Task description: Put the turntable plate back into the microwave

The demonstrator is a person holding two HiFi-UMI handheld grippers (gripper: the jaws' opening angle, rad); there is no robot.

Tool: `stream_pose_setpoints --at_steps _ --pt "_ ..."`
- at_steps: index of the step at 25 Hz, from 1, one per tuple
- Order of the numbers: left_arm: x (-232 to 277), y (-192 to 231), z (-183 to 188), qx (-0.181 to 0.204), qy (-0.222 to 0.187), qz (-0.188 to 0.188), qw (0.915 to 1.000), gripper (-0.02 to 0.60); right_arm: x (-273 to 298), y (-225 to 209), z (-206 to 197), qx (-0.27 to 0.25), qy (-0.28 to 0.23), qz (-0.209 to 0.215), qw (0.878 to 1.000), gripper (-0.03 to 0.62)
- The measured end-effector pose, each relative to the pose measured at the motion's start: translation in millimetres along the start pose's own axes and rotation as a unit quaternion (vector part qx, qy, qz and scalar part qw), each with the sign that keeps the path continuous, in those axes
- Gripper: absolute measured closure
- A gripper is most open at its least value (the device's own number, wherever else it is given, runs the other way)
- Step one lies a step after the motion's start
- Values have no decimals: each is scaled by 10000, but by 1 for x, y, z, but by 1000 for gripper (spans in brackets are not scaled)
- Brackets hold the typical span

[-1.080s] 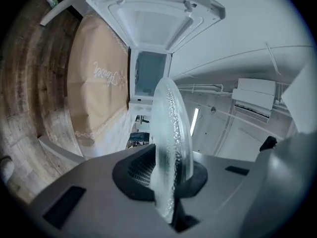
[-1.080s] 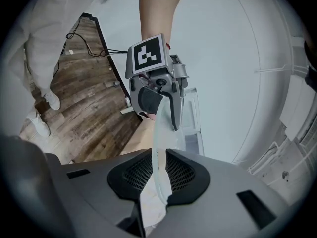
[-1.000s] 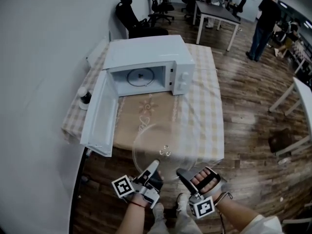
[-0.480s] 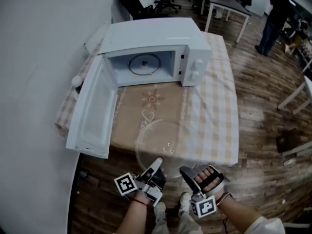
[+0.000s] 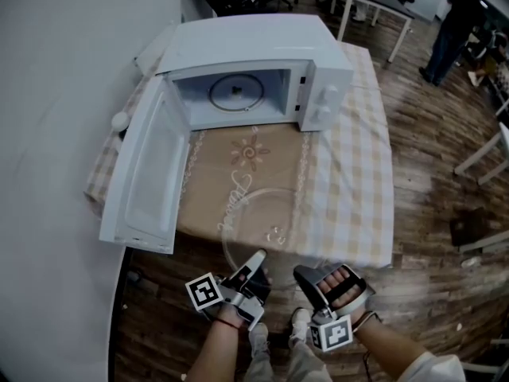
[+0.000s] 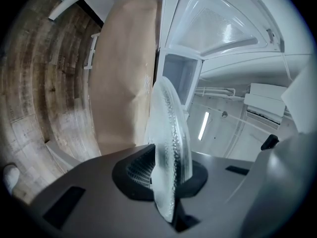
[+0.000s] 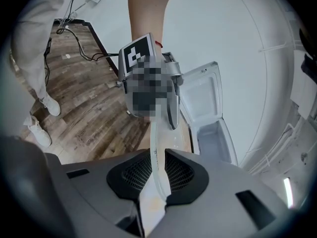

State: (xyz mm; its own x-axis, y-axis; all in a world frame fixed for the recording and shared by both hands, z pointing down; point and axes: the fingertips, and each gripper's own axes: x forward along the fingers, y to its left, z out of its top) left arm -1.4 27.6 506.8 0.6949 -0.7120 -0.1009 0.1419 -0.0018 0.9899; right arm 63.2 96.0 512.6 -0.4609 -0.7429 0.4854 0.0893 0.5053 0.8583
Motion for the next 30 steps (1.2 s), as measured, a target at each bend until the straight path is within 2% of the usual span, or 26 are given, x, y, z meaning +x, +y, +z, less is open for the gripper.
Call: stream_pose_setpoints --at_steps 8,12,15,17,19,23,26,28,30 --pt "0 3 -2 -109 -40 96 9999 557 -3 -4 -2 169 94 166 9997 513" --pt "1 -4 -2 -76 -99 -91 9999 532 -4 -11 0 329 50 152 9993 513" --pt "2 -13 -6 6 -84 -320 9995 463 -5 -17 4 419 13 134 9990 513" --pt "2 -16 -13 78 -100 -265 9996 425 -4 -19 8 484 7 146 9987 513" --pt "-2 -17 -19 54 -310 -159 9994 408 -4 -21 10 547 24 161 9984 513" --pt "-15 -19 -35 83 -990 87 9950 419 -4 -20 11 556 79 204 9982 513" --pt "-20 -15 -37 164 -1431 254 9892 490 -3 -19 12 544 99 268 9981 511" --pt "-16 -14 -37 151 -1483 274 9884 522 -4 -19 12 545 107 293 9980 511" --pt "-12 -15 -36 174 -1417 309 9893 522 -4 -23 13 573 71 284 9979 511"
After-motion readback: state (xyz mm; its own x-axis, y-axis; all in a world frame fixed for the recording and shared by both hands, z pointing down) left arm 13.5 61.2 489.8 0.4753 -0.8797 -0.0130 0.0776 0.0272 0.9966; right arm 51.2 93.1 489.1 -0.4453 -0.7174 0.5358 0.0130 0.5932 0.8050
